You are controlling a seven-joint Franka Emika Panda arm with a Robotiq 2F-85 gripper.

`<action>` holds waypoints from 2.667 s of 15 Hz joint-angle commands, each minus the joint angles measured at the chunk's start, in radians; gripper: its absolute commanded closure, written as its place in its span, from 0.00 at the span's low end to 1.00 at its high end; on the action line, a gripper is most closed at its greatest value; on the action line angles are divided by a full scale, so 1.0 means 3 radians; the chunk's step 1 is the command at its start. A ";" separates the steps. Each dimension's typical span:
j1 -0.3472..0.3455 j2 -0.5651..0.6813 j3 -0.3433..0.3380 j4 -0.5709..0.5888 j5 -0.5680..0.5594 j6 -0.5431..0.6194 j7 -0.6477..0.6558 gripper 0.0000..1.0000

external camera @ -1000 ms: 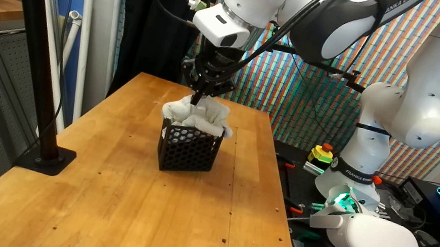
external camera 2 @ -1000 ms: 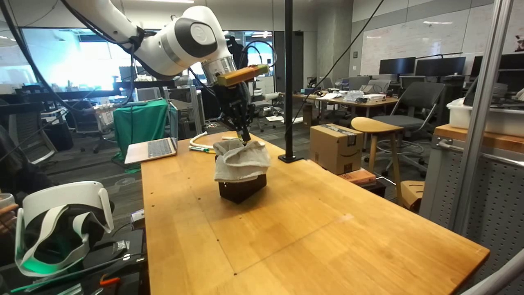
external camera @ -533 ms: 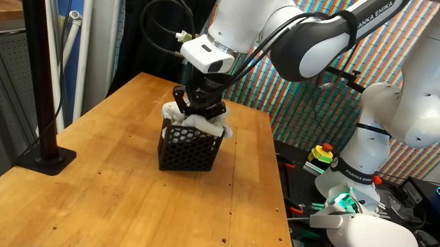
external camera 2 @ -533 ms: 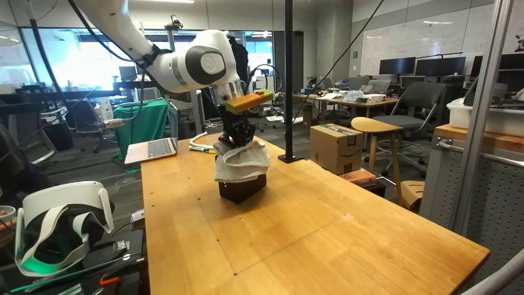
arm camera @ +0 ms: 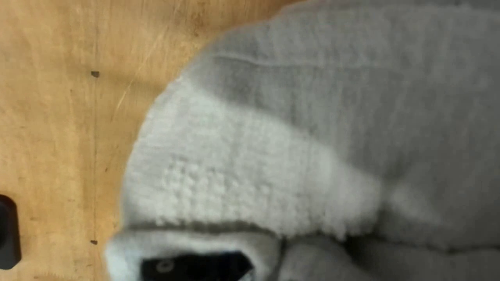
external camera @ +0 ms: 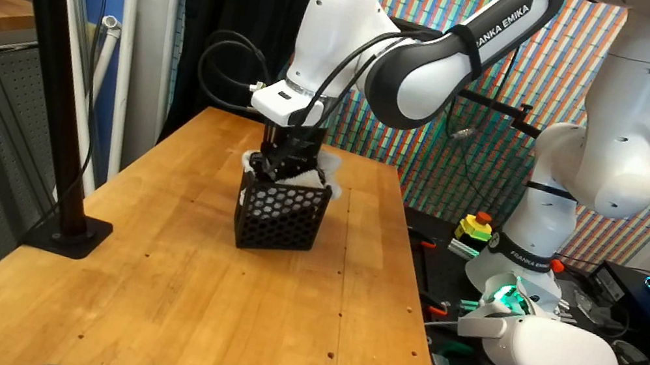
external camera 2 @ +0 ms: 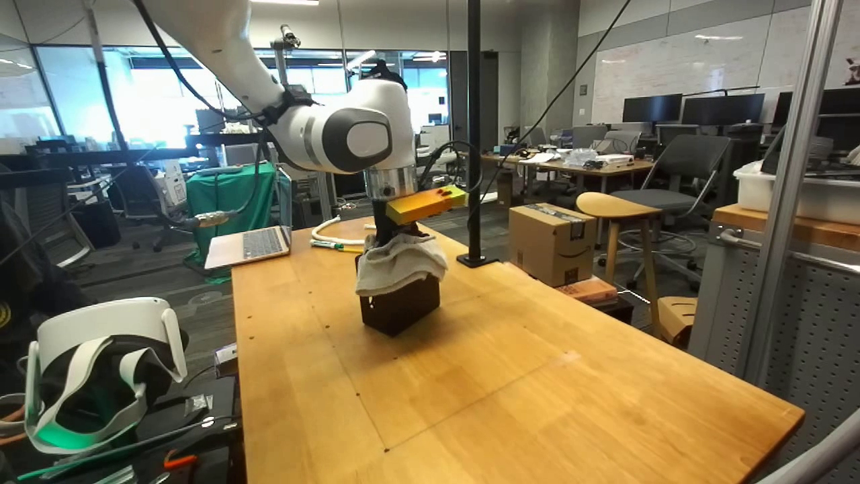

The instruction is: Place the towel in the basket

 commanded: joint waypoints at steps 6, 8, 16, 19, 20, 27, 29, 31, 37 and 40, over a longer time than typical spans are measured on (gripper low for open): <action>-0.0121 0.0224 0.0000 0.0232 0.0220 -0.0118 -0.0120 0.94; -0.0014 0.0038 -0.0026 0.0185 -0.0084 -0.0214 0.0171 0.95; 0.0364 -0.0498 0.0145 0.0132 -0.1251 -0.0960 0.1482 0.94; 0.0413 -0.0756 0.0226 0.0099 -0.1361 -0.1266 0.1726 0.95; 0.0412 -0.0847 0.0238 0.0076 -0.1358 -0.1356 0.1789 0.95; 0.0362 -0.1267 0.0165 -0.0121 -0.1289 -0.1559 0.1908 0.95; 0.0352 -0.1264 0.0125 -0.0174 -0.1295 -0.1495 0.1889 0.94; 0.0342 -0.1223 0.0085 -0.0213 -0.1299 -0.1422 0.1842 0.94; 0.0317 -0.1057 0.0023 -0.0237 -0.1297 -0.1240 0.1737 0.94; 0.0322 -0.0937 0.0032 -0.0174 -0.1300 -0.1100 0.1672 0.95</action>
